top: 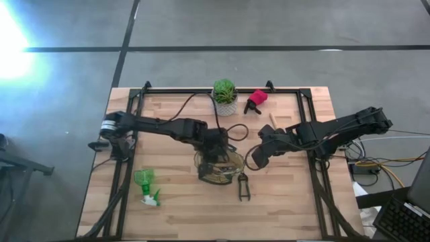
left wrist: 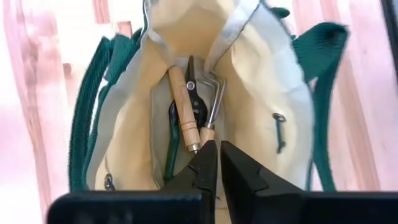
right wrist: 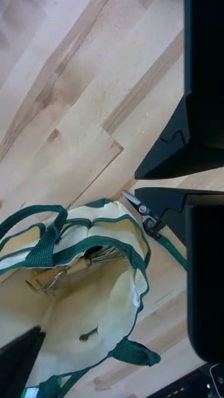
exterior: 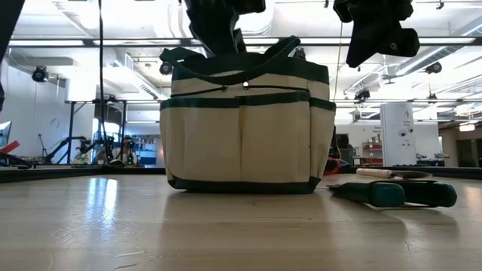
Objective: Pick & Place Garden tools in Gardening bag
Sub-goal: Put the green spray bottle into the white gardening bag
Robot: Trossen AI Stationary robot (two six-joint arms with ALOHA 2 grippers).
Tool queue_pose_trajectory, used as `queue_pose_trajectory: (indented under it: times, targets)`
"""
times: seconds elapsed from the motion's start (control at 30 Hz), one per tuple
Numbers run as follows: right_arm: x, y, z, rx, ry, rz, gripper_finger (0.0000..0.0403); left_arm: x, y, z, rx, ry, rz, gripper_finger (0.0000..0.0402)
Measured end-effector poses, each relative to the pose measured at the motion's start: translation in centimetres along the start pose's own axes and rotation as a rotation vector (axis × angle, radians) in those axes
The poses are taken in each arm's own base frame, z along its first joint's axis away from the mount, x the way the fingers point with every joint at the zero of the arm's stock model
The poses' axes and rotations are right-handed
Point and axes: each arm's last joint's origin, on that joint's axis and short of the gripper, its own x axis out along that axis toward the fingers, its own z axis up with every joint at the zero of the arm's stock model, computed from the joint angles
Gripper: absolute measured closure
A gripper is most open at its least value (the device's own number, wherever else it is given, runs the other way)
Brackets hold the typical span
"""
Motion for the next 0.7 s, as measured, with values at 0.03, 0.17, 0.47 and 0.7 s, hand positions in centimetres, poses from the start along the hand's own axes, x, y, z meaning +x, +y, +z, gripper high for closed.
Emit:
queue_pose_trajectory:
  times: [0.03, 0.17, 0.47, 0.7]
  targets:
    - [0.0, 0.0, 0.0, 0.000, -0.001, 0.000, 0.0376, -0.3, 0.0, 0.0, 0.001, -0.002, 0.000, 0.0385]
    - [0.0, 0.0, 0.0, 0.000, 0.000, 0.000, 0.0376, -2.0, -0.3, -0.2, 0.007, -0.034, 0.002, 0.0397]
    - [0.0, 0.0, 0.0, 0.000, -0.001, 0.000, 0.0376, -7.2, -1.0, -0.7, 0.027, -0.168, 0.042, 0.0397]
    - [0.0, 0.0, 0.0, 0.000, -0.001, 0.001, 0.0376, -10.5, -2.0, -1.7, 0.034, -0.297, 0.044, 0.0398]
